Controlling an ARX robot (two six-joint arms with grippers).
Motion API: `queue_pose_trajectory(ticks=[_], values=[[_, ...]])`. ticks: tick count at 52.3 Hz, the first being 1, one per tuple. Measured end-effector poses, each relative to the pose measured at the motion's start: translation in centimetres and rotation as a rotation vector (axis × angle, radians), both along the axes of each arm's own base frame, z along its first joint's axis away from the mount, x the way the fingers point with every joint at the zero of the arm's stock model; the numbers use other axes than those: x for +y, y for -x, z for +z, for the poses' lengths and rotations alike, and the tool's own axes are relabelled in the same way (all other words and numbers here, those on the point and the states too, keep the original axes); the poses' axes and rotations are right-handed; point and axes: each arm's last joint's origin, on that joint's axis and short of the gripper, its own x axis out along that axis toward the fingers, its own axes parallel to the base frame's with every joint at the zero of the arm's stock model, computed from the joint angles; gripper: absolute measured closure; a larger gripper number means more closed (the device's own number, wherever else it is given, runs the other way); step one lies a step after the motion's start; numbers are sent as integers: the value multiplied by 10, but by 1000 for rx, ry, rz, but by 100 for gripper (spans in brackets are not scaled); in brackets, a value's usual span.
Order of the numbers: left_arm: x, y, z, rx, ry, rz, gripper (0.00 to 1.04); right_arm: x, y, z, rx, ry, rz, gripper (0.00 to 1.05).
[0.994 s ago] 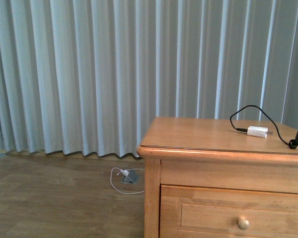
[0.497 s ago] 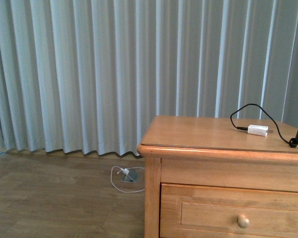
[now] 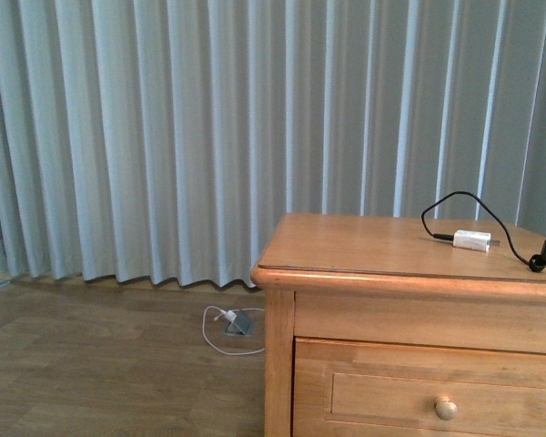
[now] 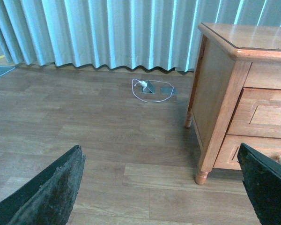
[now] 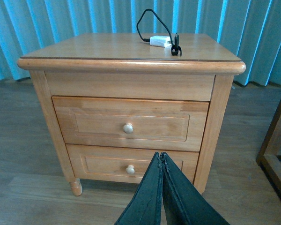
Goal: Place pink marker in drawer with both arms
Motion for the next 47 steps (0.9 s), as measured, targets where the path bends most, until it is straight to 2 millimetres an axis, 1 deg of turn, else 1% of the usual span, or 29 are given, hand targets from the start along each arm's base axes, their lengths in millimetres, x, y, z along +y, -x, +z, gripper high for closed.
queue_pose_trajectory(ticks=[11,14,16,19,22,24,25,29,47], values=[[0,0,0,0,0,0,6,0,0,0,0,0,0,59],[0,0,0,0,0,0,6,0,0,0,0,0,0,45],[0,0,0,0,0,0,6,0,0,0,0,0,0,37],[0,0,0,0,0,0,6,0,0,0,0,0,0,29],[0,0,0,0,0,0,6,0,0,0,0,0,0,13],[0,0,0,0,0,0,6,0,0,0,0,0,0,8],[0,0,0,0,0,0,6,0,0,0,0,-1,0,6],[0,0,0,0,0,0,6,0,0,0,0,0,0,9],[0,0,0,0,0,0,6,0,0,0,1,0,0,8]])
